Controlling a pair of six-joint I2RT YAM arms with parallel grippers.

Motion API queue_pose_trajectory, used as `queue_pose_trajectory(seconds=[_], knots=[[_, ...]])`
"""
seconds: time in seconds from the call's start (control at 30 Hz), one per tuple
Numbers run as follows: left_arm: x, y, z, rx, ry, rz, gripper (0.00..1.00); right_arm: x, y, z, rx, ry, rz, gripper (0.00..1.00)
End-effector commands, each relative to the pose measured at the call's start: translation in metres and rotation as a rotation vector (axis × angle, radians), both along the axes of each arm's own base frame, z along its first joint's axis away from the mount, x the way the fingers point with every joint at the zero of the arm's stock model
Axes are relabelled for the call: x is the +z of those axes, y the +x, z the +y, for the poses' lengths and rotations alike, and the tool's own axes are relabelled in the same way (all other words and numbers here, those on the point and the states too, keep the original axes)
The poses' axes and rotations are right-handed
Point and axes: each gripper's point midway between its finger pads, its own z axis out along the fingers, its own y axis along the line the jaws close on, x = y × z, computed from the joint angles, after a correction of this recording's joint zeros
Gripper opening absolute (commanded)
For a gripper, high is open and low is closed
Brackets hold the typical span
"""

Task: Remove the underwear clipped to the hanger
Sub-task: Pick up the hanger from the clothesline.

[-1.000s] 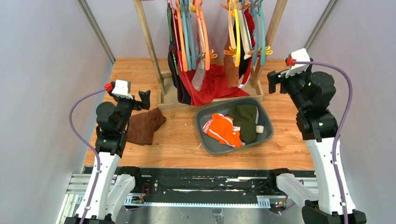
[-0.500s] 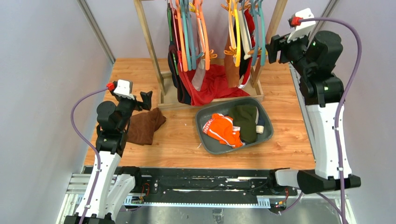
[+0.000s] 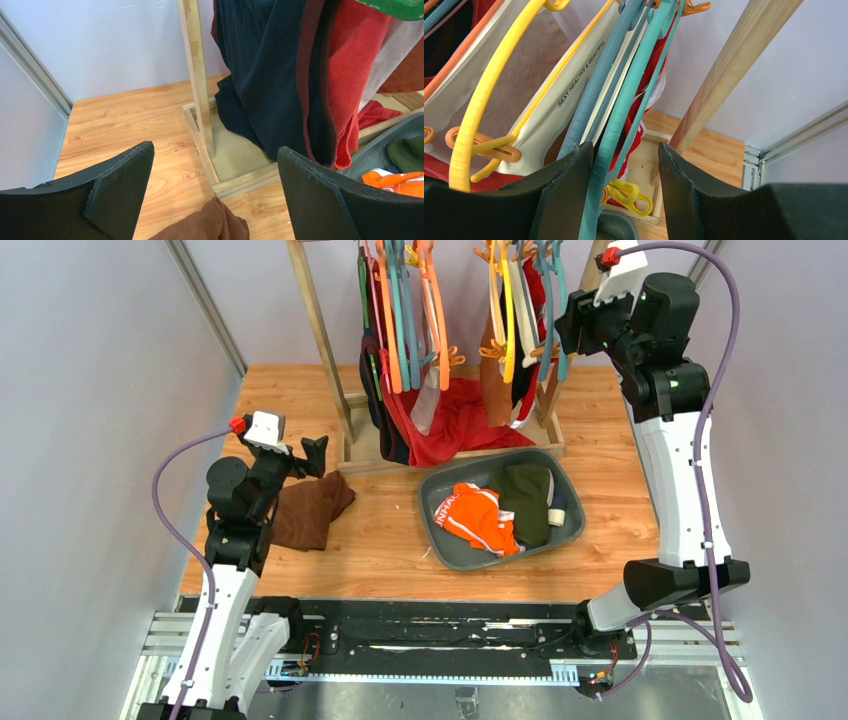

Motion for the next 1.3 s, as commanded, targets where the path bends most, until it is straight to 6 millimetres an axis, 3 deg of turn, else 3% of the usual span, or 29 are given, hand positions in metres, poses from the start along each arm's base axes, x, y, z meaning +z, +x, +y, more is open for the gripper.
queue_pose_trajectory(seconds=[0.0,0.2,0.57,0.67,0.9,1.1,1.27], knots=[[0.018,-0.004,0.001,-0.006,0.009,-0.049,0.98,0.010,-0.001,0.010,0.016,0.018,-0.013,0.50],[0.018,-0.004,-0.001,-0.013,0.009,-0.048,0.98,0.003,0.018,-0.004,-0.078,-0.002,0.000,0.40],[0.018,-0.004,0.001,-0.004,0.015,-0.050,0.98,-0.003,0.044,0.003,-0.078,0.030,0.004,0.32],[0.018,-0.004,0.002,0.000,0.017,-0.051,0.98,0.001,0.046,0.002,-0.091,0.040,-0.006,0.26],[0.018,-0.003,0.002,-0.001,0.018,-0.052,0.98,0.031,0.033,-0.016,-0.171,0.042,-0.094,0.02],[0.019,-0.005,0.002,0.001,0.020,-0.059,0.98,0.061,0.018,-0.032,-0.237,0.041,-0.182,0.00],[0.020,-0.006,0.003,0.003,0.022,-0.064,0.98,0.072,0.009,-0.038,-0.263,0.037,-0.210,0.00]])
